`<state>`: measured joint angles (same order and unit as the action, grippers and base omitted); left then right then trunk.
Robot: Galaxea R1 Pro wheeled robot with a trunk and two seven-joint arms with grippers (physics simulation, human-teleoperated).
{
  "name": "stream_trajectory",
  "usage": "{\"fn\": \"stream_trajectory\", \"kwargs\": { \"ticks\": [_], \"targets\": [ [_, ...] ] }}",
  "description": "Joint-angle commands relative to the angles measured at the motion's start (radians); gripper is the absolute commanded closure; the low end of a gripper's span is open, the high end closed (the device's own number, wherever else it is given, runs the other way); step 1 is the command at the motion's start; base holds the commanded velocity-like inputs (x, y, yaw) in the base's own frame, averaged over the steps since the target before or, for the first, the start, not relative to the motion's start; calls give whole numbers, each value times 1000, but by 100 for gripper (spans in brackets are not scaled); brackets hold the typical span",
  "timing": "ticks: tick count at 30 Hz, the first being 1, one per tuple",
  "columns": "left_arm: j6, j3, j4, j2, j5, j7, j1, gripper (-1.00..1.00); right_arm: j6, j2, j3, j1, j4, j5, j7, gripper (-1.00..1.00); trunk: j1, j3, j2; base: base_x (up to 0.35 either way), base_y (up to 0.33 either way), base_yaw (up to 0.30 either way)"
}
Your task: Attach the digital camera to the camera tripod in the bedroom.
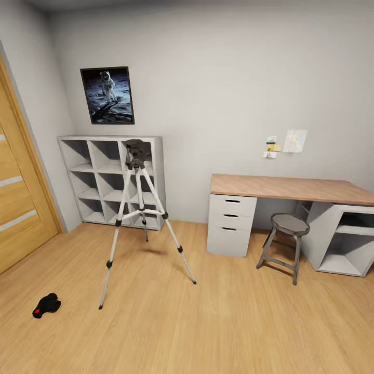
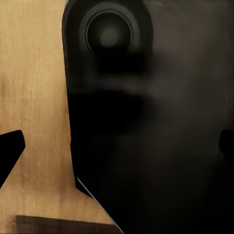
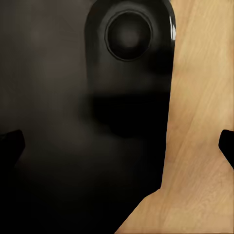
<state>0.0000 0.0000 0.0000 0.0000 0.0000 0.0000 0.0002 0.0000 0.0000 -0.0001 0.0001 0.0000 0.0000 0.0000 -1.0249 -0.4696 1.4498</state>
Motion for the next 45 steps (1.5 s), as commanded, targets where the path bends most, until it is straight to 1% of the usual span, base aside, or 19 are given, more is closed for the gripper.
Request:
{"fn": "stream_trajectory", "kwargs": {
  "ticks": [1,2,4,29,35,45],
  "targets": [
    [0,0,0,0,0,0,0,-100,0,0,0,0,0,0,0,-100,0,0,0,0,0,0],
    [-5,-6,-5,4,-6,-2,0,-100,6,-2,6,6,1,6,0,-100,0,0,0,0,0,0],
    [-5,-8,-5,4,-9,-2,0,-100,10,-3,8,6,1,13,-1,-100,0,0,0,0,0,0],
    [-6,-9,-20,8,-8,-2,1,-100,10,-4,11,4,0,16,2,-100,0,0,0,0,0,4],
    [-6,-9,-20,8,-8,-2,1,-100,10,-5,12,4,0,17,2,-100,0,0,0,0,0,185],
    [-5,-9,-20,8,-8,-2,1,-100,9,-5,10,4,0,15,2,-100,0,0,0,0,0,260]
  ]
}}
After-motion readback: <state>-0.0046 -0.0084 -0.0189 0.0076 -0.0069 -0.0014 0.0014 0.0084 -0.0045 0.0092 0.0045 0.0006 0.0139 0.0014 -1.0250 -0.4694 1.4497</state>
